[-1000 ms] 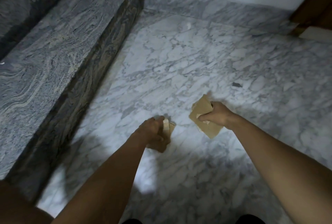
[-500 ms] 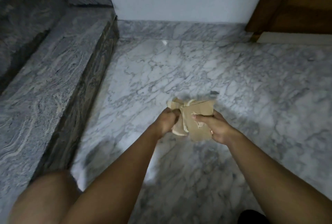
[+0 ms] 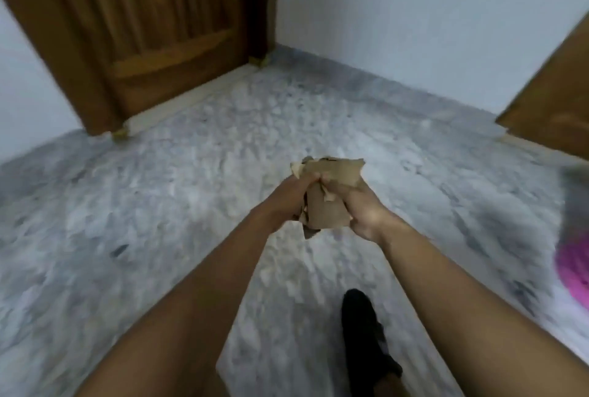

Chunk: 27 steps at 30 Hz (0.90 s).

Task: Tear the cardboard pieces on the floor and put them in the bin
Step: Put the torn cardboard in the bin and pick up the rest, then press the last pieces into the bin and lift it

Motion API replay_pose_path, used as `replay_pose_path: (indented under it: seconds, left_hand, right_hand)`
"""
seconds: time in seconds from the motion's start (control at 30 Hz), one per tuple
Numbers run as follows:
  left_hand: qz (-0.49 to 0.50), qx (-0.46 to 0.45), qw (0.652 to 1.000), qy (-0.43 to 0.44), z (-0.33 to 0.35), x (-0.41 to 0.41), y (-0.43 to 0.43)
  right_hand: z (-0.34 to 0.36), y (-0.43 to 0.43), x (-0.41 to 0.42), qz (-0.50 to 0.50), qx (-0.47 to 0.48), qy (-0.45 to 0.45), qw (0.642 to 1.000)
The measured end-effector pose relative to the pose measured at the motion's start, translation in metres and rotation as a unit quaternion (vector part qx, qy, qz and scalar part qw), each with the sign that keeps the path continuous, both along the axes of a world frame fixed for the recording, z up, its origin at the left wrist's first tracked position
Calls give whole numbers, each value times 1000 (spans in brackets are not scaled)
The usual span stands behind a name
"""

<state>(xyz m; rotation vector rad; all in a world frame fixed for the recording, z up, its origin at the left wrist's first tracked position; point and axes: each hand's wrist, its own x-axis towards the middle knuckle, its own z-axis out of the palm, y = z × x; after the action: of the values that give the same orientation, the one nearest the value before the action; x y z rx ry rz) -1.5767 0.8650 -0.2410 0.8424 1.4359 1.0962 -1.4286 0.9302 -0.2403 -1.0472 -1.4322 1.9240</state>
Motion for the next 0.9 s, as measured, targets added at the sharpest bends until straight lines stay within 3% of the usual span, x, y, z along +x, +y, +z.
replay_pose_path:
  seconds: [0.27, 0.47, 0.57, 0.73, 0.9]
  left_hand:
    - [-203, 76, 975, 57, 91, 270, 120]
    - [-260, 117, 953, 104, 112, 514, 195]
    - [-307, 107, 940, 102, 112, 620, 211]
    - [-346, 38, 927, 138, 151, 744, 242]
    - [-330, -26, 921, 207, 183, 834, 273]
  right_hand:
    - [97, 47, 275, -262, 73, -49, 961]
    - [120, 82, 505, -452, 157, -118, 870]
    - [117, 85, 602, -504, 165, -202, 824]
    - [144, 97, 717, -538, 151, -344, 754]
    - [167, 125, 794, -592, 35, -333, 734]
